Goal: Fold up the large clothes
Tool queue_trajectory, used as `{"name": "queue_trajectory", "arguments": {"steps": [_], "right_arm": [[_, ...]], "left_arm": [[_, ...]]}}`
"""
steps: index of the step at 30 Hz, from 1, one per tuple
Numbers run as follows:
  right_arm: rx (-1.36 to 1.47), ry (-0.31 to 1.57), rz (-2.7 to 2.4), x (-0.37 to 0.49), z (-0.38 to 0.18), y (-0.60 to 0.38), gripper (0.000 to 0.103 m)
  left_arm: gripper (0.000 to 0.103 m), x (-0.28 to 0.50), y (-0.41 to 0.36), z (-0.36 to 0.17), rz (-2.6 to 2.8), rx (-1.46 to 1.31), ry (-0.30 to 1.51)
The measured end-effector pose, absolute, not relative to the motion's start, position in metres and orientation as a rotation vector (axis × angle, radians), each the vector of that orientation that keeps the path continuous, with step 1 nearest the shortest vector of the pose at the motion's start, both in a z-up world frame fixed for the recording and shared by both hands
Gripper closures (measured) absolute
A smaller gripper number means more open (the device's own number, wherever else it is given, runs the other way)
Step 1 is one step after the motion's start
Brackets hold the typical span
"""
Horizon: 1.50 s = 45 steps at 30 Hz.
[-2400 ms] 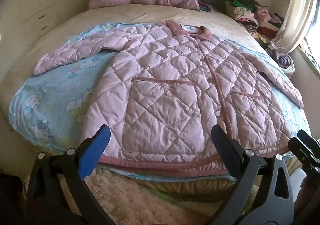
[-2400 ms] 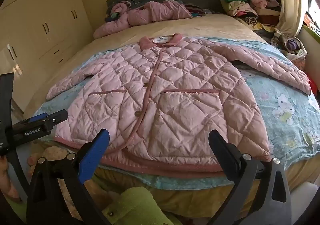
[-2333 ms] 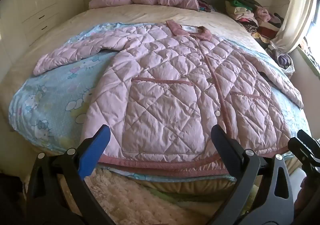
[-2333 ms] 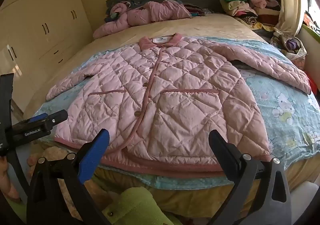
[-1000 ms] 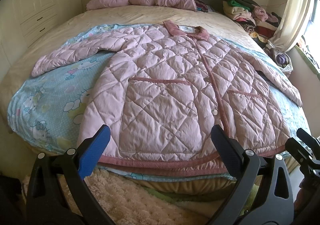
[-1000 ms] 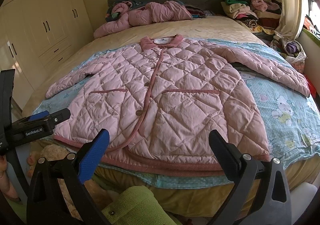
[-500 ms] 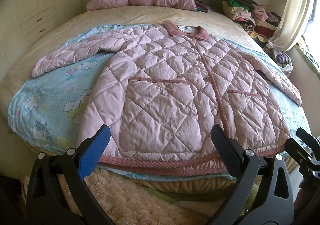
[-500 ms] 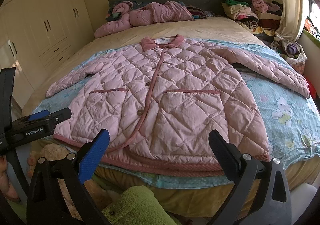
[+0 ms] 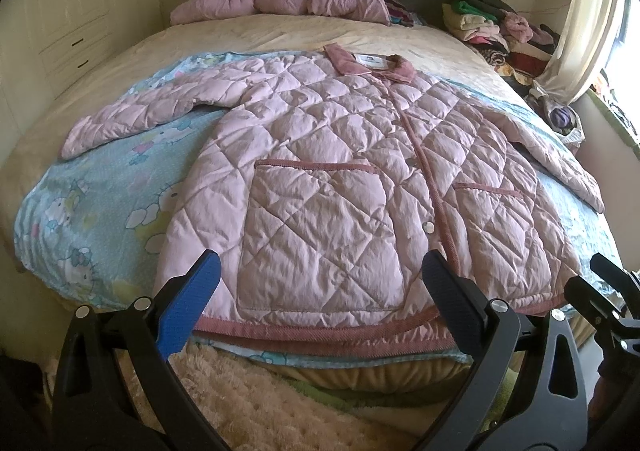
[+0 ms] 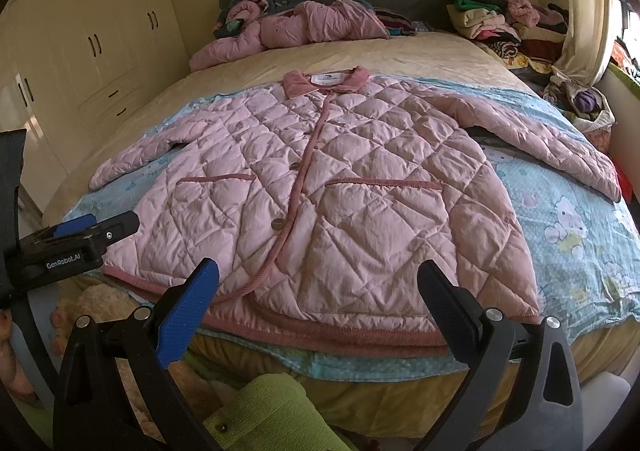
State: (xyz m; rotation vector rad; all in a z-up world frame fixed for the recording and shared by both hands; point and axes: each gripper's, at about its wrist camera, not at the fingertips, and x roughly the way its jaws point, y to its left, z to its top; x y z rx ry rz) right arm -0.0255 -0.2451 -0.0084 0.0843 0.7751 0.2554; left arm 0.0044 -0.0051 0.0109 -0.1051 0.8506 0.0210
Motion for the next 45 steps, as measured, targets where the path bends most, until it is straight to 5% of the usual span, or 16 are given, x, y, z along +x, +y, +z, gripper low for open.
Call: {"name": "queue_trajectory", "arguments": {"steps": [45], "right_arm": [[0.188, 0.677, 0.298, 0.129, 0.051, -0.231, 0.004]], "left_arm": [[0.009, 0.159, 0.039, 0.054, 0.104, -0.108, 0.812]]}}
